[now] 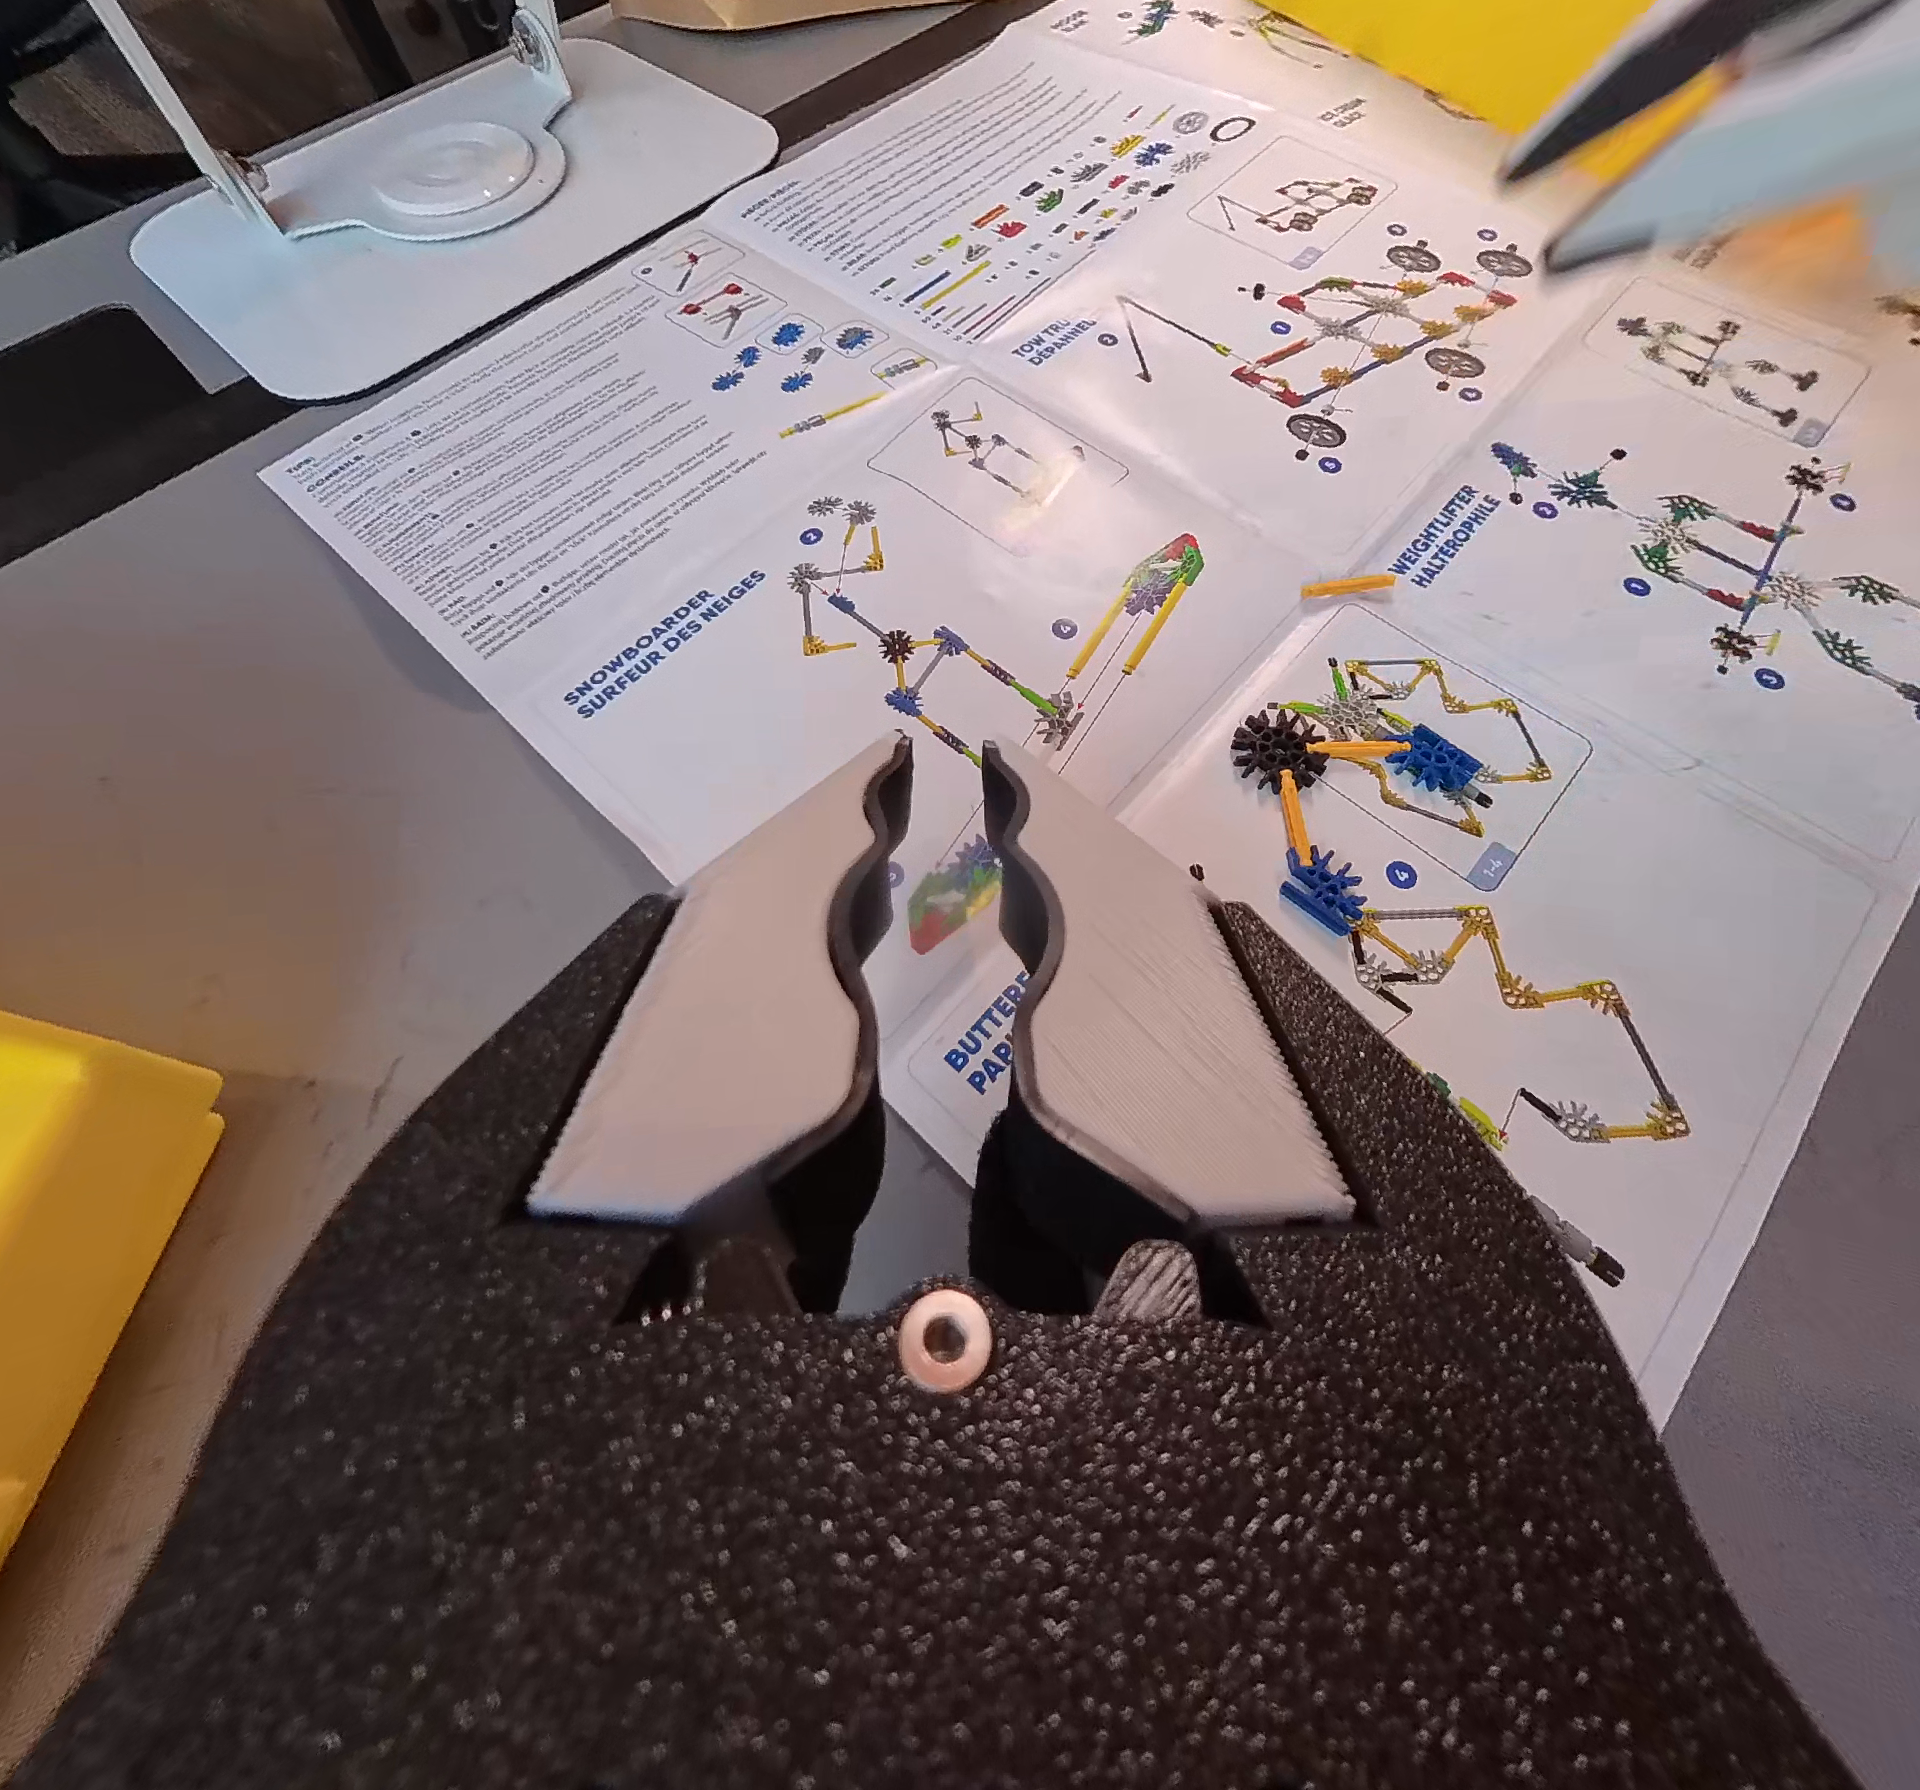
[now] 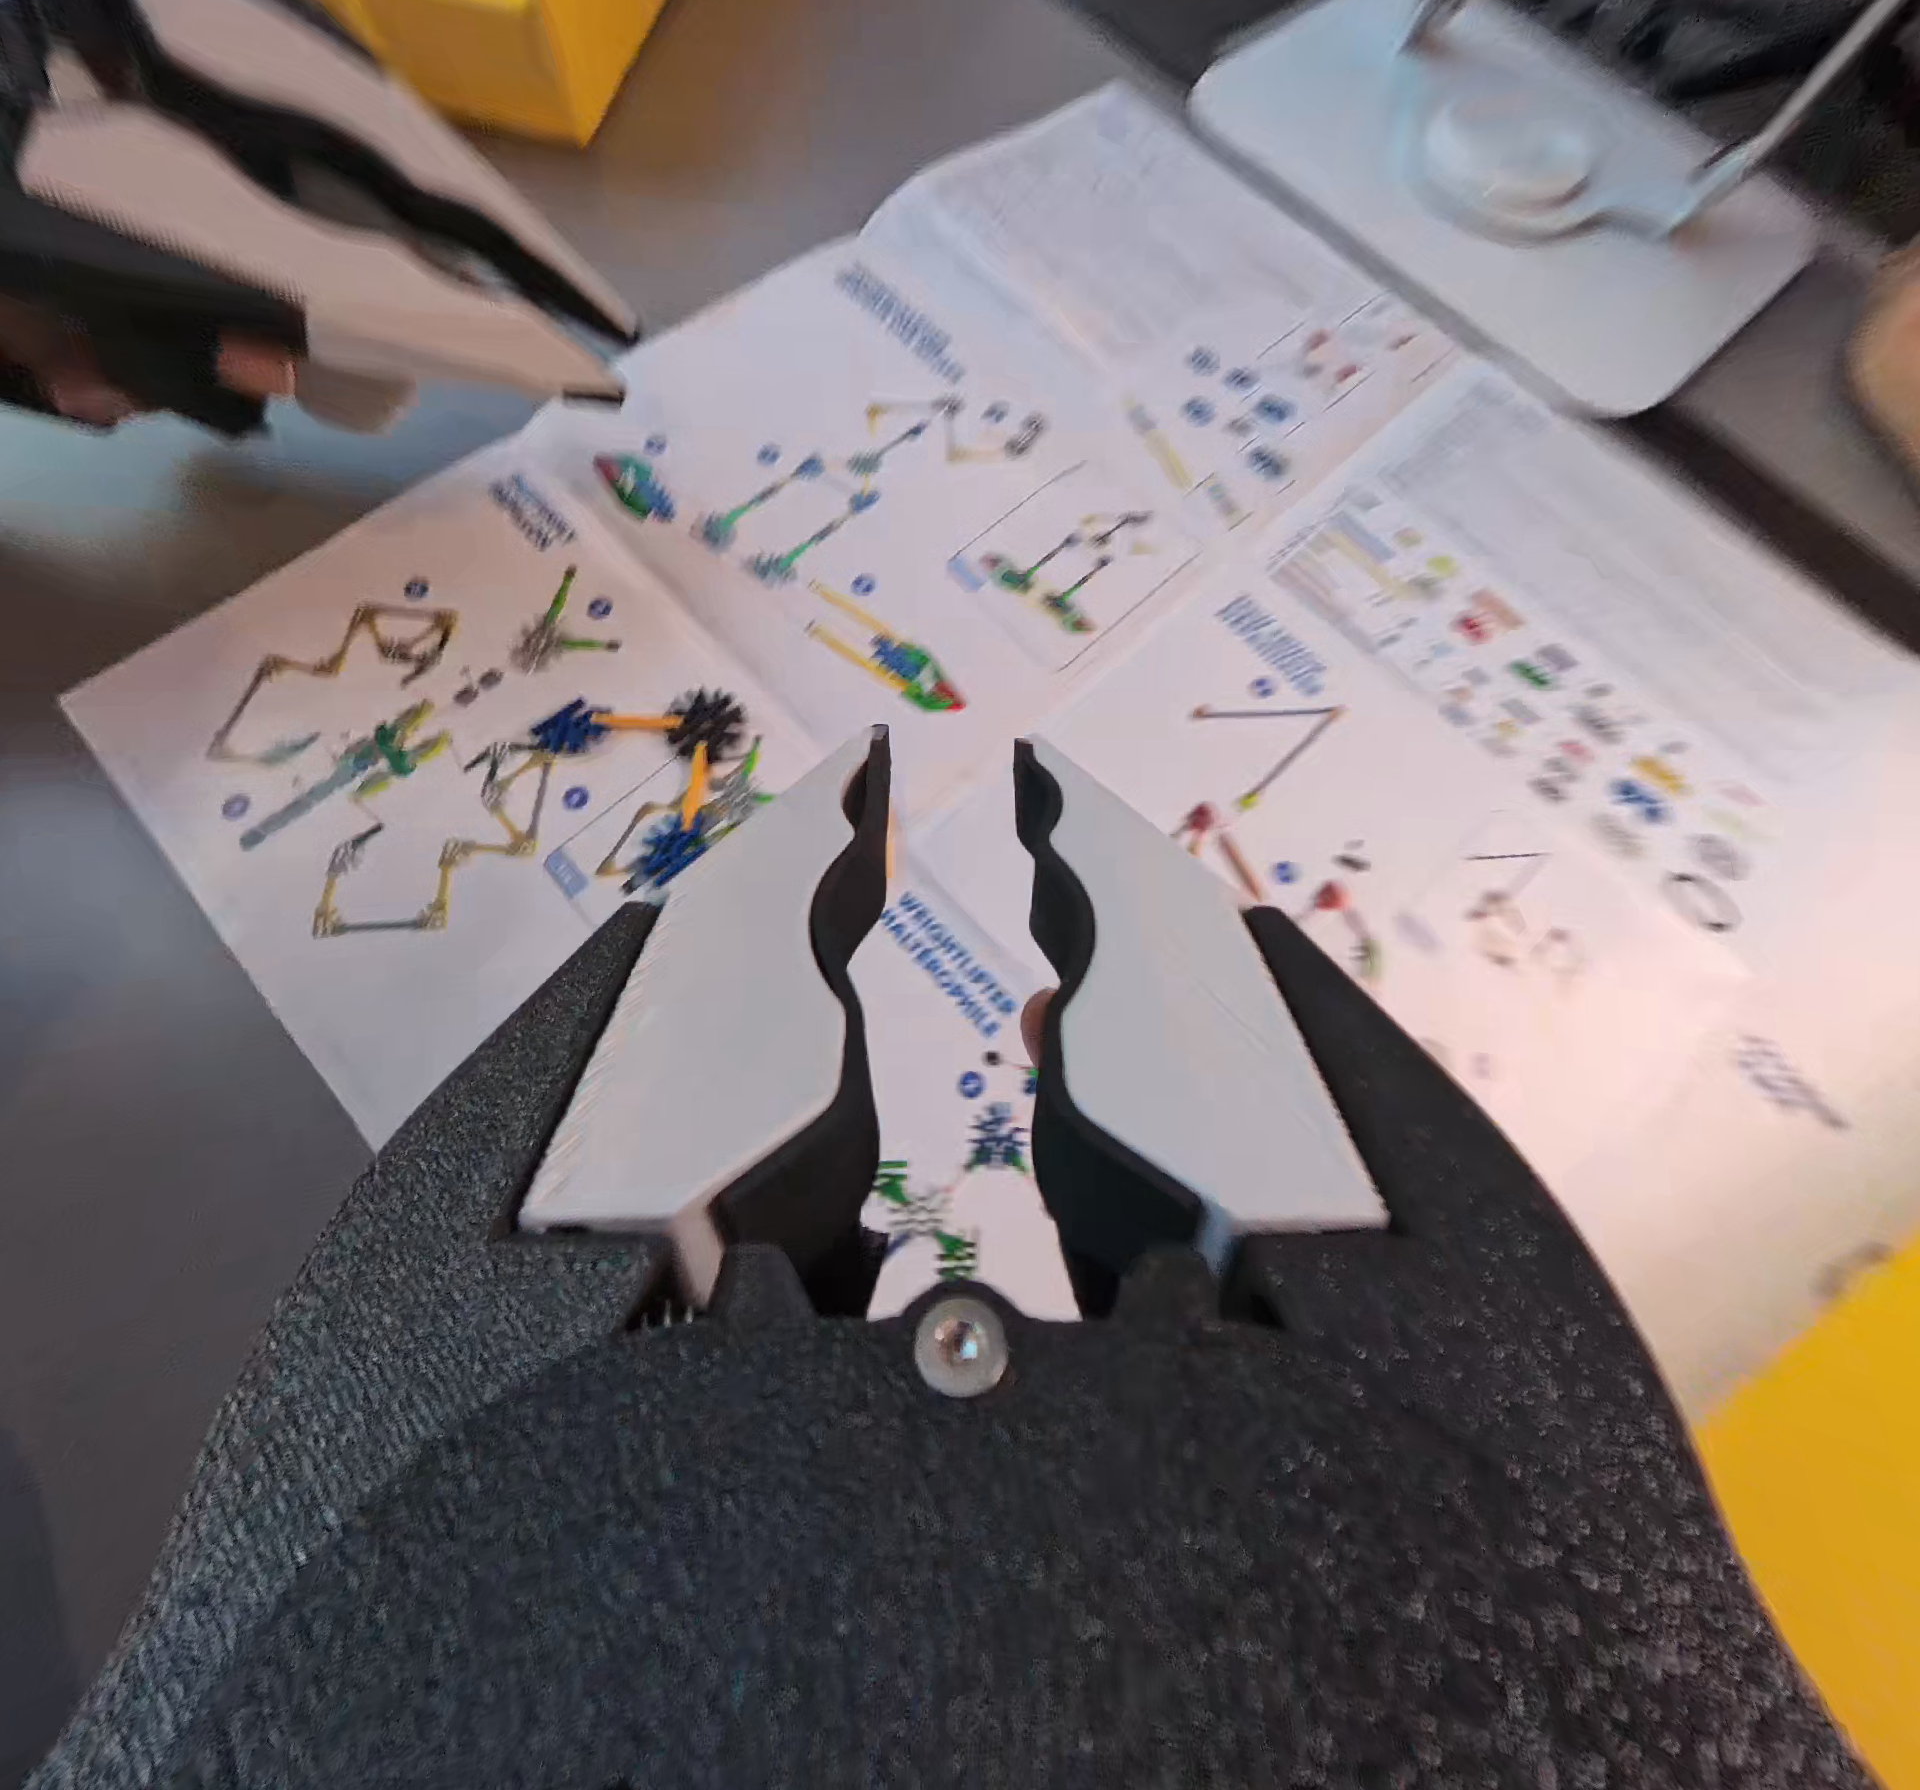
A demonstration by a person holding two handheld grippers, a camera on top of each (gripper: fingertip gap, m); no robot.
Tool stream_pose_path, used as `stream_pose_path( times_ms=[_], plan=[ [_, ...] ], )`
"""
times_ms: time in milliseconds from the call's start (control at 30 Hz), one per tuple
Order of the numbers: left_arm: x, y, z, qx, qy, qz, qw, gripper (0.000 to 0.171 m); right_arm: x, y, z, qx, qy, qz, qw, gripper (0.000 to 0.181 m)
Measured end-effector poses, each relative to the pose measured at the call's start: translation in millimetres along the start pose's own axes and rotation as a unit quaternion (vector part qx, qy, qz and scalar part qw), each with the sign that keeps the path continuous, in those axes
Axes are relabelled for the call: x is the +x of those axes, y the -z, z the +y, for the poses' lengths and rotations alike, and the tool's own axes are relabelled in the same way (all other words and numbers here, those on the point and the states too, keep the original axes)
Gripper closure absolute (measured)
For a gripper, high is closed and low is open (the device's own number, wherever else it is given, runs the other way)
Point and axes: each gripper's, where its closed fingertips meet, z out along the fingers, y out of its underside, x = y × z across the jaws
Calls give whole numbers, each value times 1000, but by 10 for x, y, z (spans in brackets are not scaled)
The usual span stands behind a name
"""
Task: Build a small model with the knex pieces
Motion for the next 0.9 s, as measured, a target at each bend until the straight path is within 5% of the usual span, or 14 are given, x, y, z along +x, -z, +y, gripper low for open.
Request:
stream_pose_path(
  times_ms=[167, 267, 367, 600, 900],
  plan=[
    [8, -26, 12, 1, 2, 2, 1000, 158, 1287, 1050, -470, 92, -30, 157, 983, 161],
    [9, -28, -4, 6, -1, -1, 1000, 158, 2088, 1395, -295, 86, -19, 239, 967, 168],
    [-14, -40, -7, 12, -5, -8, 1000, 158, 2666, 1370, 176, 16, 0, 271, 963, 172],
    [-84, -54, -3, 11, -7, -32, 999, 158, 2619, 696, 1279, -144, -21, 103, 984, 163],
    [-142, -78, 30, 7, -11, -50, 999, 158, 2616, 498, 1460, -188, 2, 51, 981, 155]
  ],
)
